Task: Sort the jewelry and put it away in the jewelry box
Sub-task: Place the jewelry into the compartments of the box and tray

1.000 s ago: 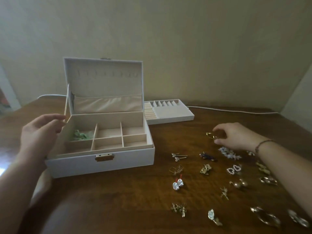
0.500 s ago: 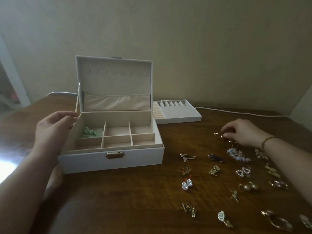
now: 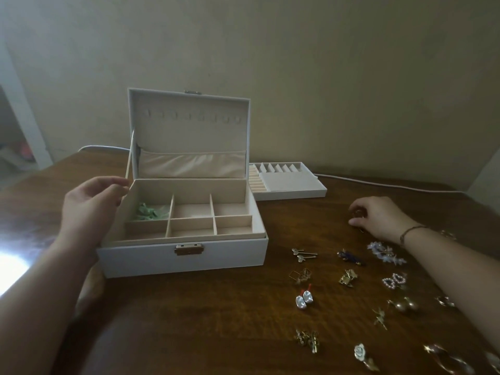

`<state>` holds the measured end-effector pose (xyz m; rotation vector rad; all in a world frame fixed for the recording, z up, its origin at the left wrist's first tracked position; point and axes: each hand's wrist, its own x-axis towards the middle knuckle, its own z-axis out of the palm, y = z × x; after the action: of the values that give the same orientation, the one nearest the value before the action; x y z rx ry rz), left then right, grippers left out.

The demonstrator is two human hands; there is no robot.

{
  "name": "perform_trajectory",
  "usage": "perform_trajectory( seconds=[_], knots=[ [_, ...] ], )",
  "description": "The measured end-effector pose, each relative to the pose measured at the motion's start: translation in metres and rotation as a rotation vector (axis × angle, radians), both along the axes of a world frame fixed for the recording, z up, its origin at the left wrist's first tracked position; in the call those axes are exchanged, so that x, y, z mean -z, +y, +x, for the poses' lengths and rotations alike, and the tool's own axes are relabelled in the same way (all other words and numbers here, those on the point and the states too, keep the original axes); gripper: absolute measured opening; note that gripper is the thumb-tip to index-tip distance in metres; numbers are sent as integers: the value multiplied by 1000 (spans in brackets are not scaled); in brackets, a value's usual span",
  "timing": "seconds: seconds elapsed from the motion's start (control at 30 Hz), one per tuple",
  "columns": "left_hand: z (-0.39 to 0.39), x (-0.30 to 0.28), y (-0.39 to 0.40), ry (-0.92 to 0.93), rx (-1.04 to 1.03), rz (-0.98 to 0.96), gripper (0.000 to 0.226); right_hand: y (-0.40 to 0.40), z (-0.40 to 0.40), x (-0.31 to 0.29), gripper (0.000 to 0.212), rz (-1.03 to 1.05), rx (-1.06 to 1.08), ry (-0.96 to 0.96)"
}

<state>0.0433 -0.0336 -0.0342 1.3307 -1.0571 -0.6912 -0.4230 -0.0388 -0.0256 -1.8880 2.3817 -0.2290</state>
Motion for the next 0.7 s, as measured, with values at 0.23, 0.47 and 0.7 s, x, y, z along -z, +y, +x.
perform_trajectory(
  seconds=[0.23,0.47,0.7],
  knots=[
    [1,0,-4,12,-31,1,17,-7,21,-11,28,-279,-2,-115],
    [5,3,-10,18,-53,-9,16,-23,169,-44,20,-410,-517,-454],
    [7,6,-13,-11,-45,-15,19,-59,267,-27,19,-233,-617,-474]
  ],
)
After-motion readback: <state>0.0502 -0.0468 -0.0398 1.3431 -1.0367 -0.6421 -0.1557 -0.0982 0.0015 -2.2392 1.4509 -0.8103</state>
